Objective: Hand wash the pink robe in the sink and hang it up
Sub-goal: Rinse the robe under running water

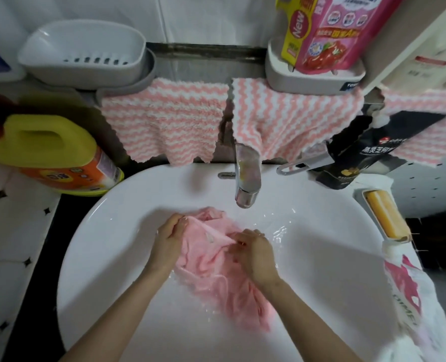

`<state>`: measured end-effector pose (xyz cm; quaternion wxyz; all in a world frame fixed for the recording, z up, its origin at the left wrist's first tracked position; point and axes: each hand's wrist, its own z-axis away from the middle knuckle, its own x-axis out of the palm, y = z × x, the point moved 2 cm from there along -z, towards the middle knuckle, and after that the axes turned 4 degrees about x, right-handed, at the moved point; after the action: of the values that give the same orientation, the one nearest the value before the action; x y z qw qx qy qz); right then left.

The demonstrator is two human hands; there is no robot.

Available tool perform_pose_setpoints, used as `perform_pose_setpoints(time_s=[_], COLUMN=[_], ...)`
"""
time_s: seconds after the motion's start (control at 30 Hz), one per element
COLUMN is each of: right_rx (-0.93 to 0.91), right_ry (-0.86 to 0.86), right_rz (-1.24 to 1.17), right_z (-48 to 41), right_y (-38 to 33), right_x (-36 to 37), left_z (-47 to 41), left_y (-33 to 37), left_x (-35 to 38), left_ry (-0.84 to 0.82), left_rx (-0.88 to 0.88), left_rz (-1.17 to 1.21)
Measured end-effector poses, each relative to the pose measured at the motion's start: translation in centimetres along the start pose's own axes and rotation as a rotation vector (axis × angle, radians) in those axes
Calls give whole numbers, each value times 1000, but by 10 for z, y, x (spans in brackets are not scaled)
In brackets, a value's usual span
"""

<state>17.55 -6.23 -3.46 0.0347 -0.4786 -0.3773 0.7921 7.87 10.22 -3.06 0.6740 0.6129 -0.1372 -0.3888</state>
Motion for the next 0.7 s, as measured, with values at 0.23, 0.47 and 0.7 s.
perform_pose_setpoints(time_s=[0.23,0.47,0.7], right_rx=[191,122,87], right_ry=[-49,-363,-37], right_rz=[-683,-48,596], right_z=[5,26,28], right_y=[9,20,34], right_x=[-67,-84,-96], left_z=[7,10,43], left_y=[15,29,28], left_x=[-4,-28,-37], left_ry=[-432,-127,-702], left_rx=[524,795,-15], left_rz=[-735,-857,-162])
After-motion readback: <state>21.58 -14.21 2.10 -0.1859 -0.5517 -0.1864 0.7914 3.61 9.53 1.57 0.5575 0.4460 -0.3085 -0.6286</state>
